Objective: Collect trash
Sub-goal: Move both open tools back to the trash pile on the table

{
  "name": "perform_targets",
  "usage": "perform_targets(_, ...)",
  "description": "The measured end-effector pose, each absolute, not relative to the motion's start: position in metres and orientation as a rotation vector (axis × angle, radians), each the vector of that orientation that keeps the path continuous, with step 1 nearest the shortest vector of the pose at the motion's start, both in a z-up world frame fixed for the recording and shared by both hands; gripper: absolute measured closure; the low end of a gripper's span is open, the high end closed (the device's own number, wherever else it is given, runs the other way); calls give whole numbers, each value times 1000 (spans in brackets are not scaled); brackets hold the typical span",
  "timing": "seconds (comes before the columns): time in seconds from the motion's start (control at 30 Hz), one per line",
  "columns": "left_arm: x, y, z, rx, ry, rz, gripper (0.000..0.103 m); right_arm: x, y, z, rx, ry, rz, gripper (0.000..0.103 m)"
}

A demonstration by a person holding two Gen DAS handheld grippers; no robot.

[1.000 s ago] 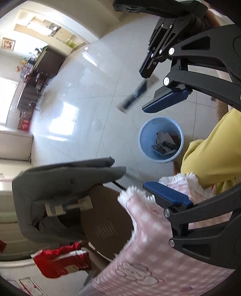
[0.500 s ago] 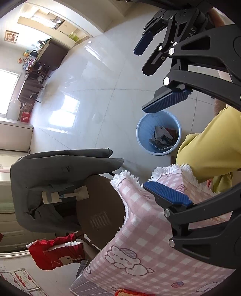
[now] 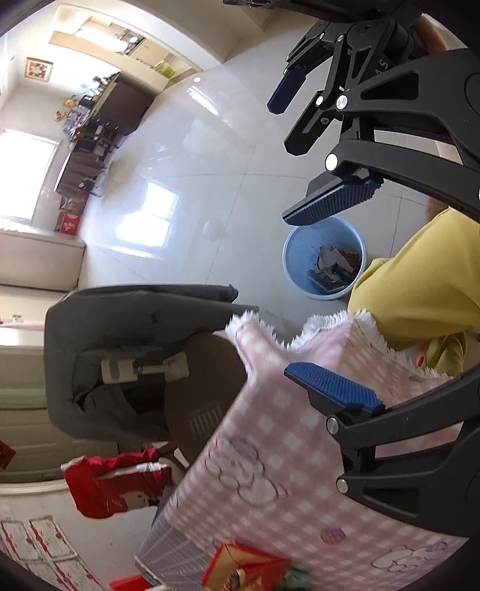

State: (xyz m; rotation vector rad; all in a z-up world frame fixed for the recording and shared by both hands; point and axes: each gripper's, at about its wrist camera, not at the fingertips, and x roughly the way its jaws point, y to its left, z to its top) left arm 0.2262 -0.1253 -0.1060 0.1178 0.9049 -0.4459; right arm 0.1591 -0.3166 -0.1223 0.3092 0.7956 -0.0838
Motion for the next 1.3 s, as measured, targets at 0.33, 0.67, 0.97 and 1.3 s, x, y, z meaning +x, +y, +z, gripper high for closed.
perform_targets(0.33,211,-55,-84,36,846,-338,27,172,-256,-96,233,779,25,23)
perform_targets(0.67,198,27,-72,-33,818,-192,27,190,-167,-77,185,774,202,23)
perform_targets(0.97,181,121,-64,-100,802,-7,27,213,-73,-67,143,798,401,23)
perform_targets(1.3,166,221,-54,-145,798,219,26,253,43,-64,80,849,616,23)
